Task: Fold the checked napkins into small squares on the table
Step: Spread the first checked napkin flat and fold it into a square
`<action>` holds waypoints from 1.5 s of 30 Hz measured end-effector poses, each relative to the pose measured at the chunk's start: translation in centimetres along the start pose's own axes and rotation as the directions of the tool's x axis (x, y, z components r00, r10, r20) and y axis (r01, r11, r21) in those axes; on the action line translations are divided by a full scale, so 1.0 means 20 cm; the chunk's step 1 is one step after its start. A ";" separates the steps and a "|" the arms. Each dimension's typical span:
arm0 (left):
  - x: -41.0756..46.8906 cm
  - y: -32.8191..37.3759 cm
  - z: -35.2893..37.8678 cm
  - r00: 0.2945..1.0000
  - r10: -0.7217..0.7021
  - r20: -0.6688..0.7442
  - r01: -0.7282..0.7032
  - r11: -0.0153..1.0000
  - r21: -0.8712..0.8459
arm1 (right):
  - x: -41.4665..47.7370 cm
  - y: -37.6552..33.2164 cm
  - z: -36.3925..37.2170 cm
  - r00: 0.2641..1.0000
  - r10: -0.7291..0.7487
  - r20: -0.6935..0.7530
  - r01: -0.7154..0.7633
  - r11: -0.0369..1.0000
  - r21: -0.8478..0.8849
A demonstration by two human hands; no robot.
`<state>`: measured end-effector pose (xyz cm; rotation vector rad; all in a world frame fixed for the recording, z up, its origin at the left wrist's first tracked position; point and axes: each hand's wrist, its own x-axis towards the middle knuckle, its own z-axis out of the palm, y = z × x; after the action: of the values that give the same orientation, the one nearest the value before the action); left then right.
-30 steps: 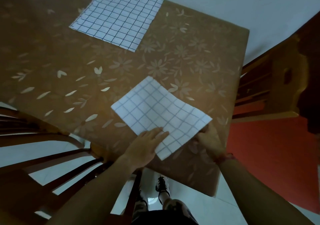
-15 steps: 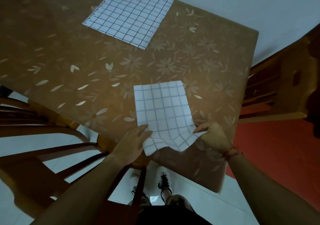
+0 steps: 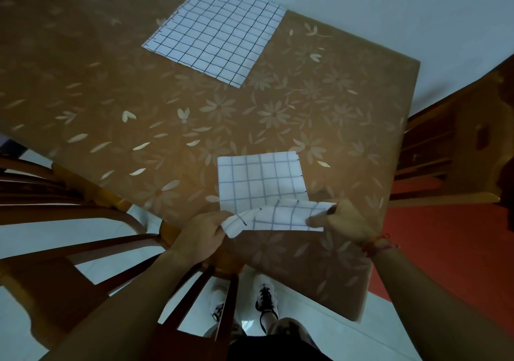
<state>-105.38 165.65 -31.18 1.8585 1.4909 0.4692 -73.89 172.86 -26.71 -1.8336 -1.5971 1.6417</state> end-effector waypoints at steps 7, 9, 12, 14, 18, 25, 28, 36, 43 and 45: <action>0.15 -0.03 -0.04 0.968 -0.233 -0.095 0.221 0.968 -0.117 | 0.08 -0.05 -0.01 0.999 0.009 -0.032 -0.005 0.989 0.145; 0.20 -0.04 -0.06 0.950 -0.305 -0.071 0.287 0.939 -0.187 | 0.12 -0.08 -0.02 1.000 0.006 -0.020 -0.002 0.982 0.187; 0.27 -0.03 -0.08 0.927 -0.373 -0.047 0.344 0.891 -0.295 | 0.18 -0.07 -0.02 0.999 -0.004 0.033 -0.003 0.979 0.203; 0.29 -0.03 -0.10 0.922 -0.384 -0.045 0.353 0.883 -0.308 | 0.21 -0.07 -0.04 0.994 0.007 0.106 -0.022 0.990 0.141; 0.27 -0.06 -0.11 0.935 -0.355 -0.007 0.331 0.878 -0.346 | 0.23 -0.04 -0.05 0.983 0.011 0.182 -0.008 1.000 -0.018; 0.25 -0.07 -0.13 0.932 -0.363 0.019 0.346 0.868 -0.357 | 0.23 -0.03 -0.02 0.981 0.013 0.192 -0.011 1.000 -0.012; 0.25 -0.05 -0.13 0.925 -0.381 0.017 0.360 0.859 -0.363 | 0.21 -0.03 -0.01 0.979 0.028 0.201 -0.035 0.999 0.034; 0.21 0.01 -0.12 0.923 -0.384 0.017 0.360 0.847 -0.390 | 0.13 0.05 0.02 0.982 0.100 0.159 -0.120 0.986 0.118; 0.18 0.04 -0.09 0.899 -0.438 -0.015 0.398 0.831 -0.389 | 0.08 0.12 0.08 0.983 0.181 0.041 -0.185 0.973 0.138; 0.17 0.03 -0.09 0.900 -0.435 0.001 0.399 0.825 -0.401 | 0.05 0.12 0.08 0.984 0.167 0.069 -0.177 0.969 0.173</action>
<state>-105.15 169.42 -30.00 1.1680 1.6647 0.5923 -74.02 171.98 -29.66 -1.8946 -1.2928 1.8555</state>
